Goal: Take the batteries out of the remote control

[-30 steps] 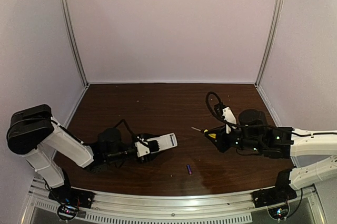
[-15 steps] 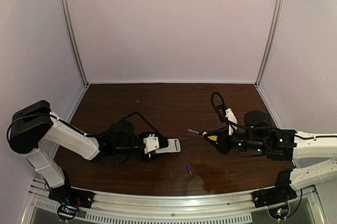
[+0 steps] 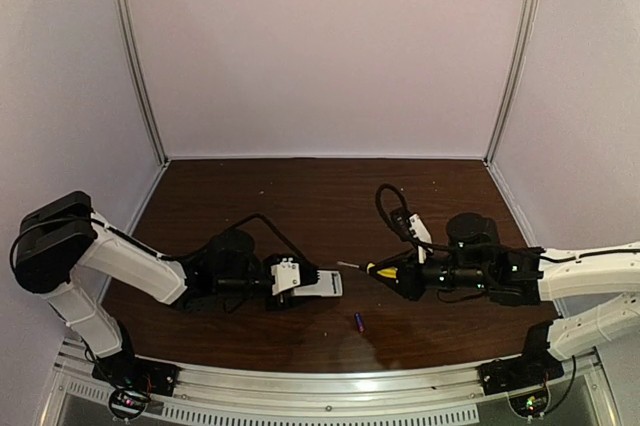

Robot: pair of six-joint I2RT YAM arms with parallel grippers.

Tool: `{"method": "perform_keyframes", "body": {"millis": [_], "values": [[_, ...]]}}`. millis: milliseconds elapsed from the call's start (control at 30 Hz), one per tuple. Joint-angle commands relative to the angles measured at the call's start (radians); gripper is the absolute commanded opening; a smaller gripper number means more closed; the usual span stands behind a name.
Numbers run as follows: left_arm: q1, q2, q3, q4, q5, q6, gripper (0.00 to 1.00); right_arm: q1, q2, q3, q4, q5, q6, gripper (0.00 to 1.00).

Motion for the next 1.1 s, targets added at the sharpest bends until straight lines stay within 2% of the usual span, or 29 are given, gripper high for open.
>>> {"method": "perform_keyframes", "body": {"millis": [0,200,367,633,800,1067], "values": [[0.008,-0.045,-0.024,0.048,0.049,0.005,0.0,-0.008,0.042,0.017,0.026,-0.029,0.031,0.0],[0.008,-0.059,-0.039,0.06,0.098,0.018,0.0,-0.03,0.084,0.054,-0.05,-0.058,0.053,0.0],[0.008,-0.063,-0.042,0.063,0.12,0.02,0.0,-0.07,0.14,0.072,-0.072,-0.19,0.07,0.0],[0.007,0.001,0.011,0.034,0.145,0.006,0.0,-0.089,0.184,0.107,-0.133,-0.188,0.063,0.0],[0.008,-0.01,-0.005,0.055,0.141,0.002,0.0,-0.091,0.213,0.124,-0.145,-0.27,0.07,0.0],[0.008,0.012,0.005,0.034,0.127,0.004,0.0,-0.11,0.225,0.102,-0.167,-0.234,0.089,0.0]]}}
